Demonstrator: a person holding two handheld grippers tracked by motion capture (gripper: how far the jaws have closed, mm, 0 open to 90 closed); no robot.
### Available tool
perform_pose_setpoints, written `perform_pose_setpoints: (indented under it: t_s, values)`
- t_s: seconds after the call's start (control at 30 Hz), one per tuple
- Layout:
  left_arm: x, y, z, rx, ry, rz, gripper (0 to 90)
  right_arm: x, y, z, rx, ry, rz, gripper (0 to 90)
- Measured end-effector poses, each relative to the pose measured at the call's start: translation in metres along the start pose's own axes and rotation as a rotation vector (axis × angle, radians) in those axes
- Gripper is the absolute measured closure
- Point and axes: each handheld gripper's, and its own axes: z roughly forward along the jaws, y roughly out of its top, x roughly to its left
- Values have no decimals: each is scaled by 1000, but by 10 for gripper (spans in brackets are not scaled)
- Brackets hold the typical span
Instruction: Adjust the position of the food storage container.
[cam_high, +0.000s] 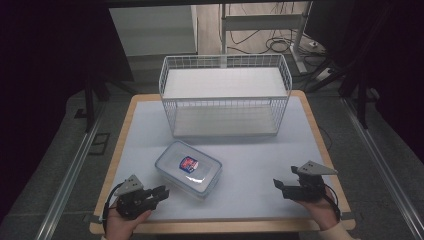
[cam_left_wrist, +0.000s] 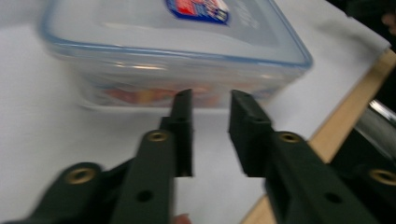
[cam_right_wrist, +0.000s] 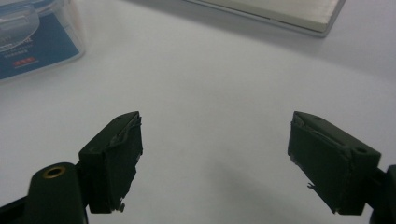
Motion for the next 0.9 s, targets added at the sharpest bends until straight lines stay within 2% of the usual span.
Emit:
perform_pose_setpoints:
  t_s: [0.03,0.1,0.23,0.3,0.33,0.37,0.5,0.9]
  values:
    - [-2,-3,0,2,-20,-7,824,2,0,-1,-4,5,-5,182]
    - [-4,-5,1,7,-22,-9,844,4,0,-2,-6,6,-12,182]
    - [-13,-6,9,36,-41,17,872,7,1,-2,-6,2,-23,183]
    - [-18,-3,17,43,-51,29,874,7,0,0,1,1,-21,183]
    - [-20,0,26,58,-57,44,877,7,0,2,10,2,-20,183]
    - [-20,0,26,58,-57,44,877,7,0,2,10,2,-20,183]
    - [-24,5,48,98,-77,59,876,8,0,3,11,8,-31,184]
    - [-28,11,62,105,-85,75,895,5,-1,3,22,-14,-25,186]
